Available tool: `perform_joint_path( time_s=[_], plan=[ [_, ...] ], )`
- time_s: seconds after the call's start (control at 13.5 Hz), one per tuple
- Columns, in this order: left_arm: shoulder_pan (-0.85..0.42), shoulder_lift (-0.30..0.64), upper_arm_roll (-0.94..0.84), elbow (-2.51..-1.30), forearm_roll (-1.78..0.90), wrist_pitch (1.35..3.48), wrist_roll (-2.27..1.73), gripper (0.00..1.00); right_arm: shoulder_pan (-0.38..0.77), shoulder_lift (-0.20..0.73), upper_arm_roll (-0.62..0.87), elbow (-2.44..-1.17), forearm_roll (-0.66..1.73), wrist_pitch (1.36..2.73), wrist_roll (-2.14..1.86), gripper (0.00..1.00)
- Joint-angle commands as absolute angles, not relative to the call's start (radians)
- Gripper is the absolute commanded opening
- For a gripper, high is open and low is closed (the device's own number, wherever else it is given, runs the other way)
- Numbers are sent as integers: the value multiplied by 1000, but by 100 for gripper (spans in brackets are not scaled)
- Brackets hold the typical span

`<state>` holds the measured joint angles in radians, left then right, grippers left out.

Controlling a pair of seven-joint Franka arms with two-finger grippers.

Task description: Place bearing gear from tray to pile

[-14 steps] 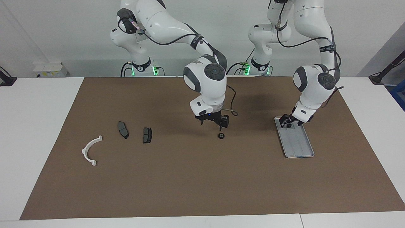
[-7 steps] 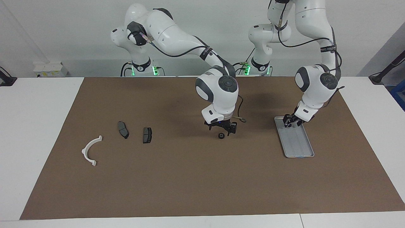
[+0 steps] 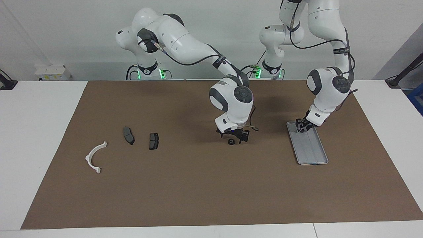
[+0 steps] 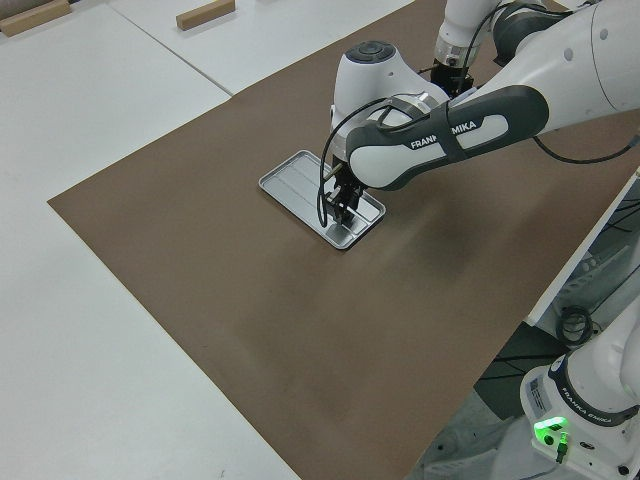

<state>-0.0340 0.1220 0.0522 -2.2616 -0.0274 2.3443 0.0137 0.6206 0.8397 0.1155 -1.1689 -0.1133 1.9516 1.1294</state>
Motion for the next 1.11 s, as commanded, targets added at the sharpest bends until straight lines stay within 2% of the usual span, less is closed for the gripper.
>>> perform_joint_path(
  time_s=[0.0,0.59,0.67,0.89,0.96,1.04],
  plan=[
    [-25,83,44,-2307,-43,2376,8,54,623,865,115,-1138,-130,1940,1150,100],
    [-35,94,44,-2310,-43,2407,-17,51,623,870,120,-1138,-57,1931,1147,95],
    [-34,94,44,-2310,-43,2407,-15,51,623,870,120,-1138,-58,1936,1147,90],
    [-34,94,44,-2312,-43,2413,-17,49,621,871,120,-1138,-61,1948,1149,66],
    [-34,94,44,-2312,-43,2413,-17,49,621,871,120,-1138,-61,1951,1149,54],
    [-34,94,44,-2313,-43,2413,-17,49,623,871,120,-1140,-61,1965,1149,38]
  ],
)
